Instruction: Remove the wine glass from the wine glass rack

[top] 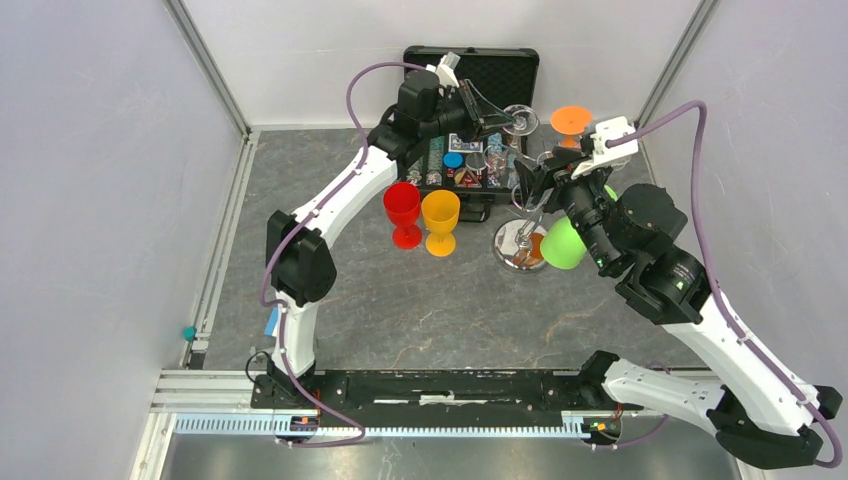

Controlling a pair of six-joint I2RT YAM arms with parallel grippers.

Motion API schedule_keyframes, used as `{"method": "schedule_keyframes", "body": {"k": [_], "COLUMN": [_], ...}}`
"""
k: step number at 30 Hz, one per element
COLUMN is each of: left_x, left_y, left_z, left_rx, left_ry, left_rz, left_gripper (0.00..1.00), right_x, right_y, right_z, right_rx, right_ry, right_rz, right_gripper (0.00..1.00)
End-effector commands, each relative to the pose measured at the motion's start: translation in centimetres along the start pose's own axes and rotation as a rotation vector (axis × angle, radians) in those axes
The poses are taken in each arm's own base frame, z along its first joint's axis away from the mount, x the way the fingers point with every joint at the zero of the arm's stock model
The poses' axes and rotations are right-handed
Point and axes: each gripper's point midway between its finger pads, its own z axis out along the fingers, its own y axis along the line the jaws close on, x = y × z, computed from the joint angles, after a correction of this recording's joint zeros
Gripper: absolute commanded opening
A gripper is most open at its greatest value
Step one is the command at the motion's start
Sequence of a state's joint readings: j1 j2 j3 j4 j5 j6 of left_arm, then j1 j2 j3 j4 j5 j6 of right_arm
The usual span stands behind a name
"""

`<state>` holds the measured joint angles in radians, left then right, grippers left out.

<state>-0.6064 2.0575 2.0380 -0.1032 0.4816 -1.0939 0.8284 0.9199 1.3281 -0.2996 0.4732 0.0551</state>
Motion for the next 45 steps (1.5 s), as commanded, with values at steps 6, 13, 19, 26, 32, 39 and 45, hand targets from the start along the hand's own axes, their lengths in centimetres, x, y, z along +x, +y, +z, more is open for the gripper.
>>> {"method": "schedule_keyframes", "body": {"k": [6,13,19,26,32,39,45], "left_x": [-0.3,-0.5,-0.8,-1.2,-0.6,-0.2,-0.2], "left_y": [-2.5,-2.9,-2.2,-0.7,-1.3,-2.1,-2.5], "left_z": [-1.8,-2.0,-2.3,-2.8,-2.3,-1.7,-1.4], "left_rx": [0.039,0.044,-0.001,-0.093,-0.045,0.013,0.032], "left_ry": [-0.036,-0.047,-0.074,-0.102,-0.065,-0.036,-0.018], "left_rz": [0.11,0.106,0.13,0.185,0.159,0.113,0.118], "left_gripper": [0.03,0.12,0.37,0.33,0.32,0.3,0.31], "right_x": [0.5,0.7,0.7,1.1,1.1,1.2,1.2], "right_y": [-0.2,-0.4,-0.5,-0.7,-0.7,-0.8,-0.8], "right_z": [0.6,0.5,0.3,0.2,0.1,0.1,0.1], "right_rx": [0.031,0.039,0.042,0.051,0.051,0.05,0.054], "right_ry": [0.0,-0.003,-0.007,-0.008,-0.012,-0.012,-0.011], "right_rz": [0.012,0.015,0.02,0.027,0.031,0.033,0.032], "right_gripper": [0.68,0.68,0.68,0.68,0.68,0.68,0.68]}}
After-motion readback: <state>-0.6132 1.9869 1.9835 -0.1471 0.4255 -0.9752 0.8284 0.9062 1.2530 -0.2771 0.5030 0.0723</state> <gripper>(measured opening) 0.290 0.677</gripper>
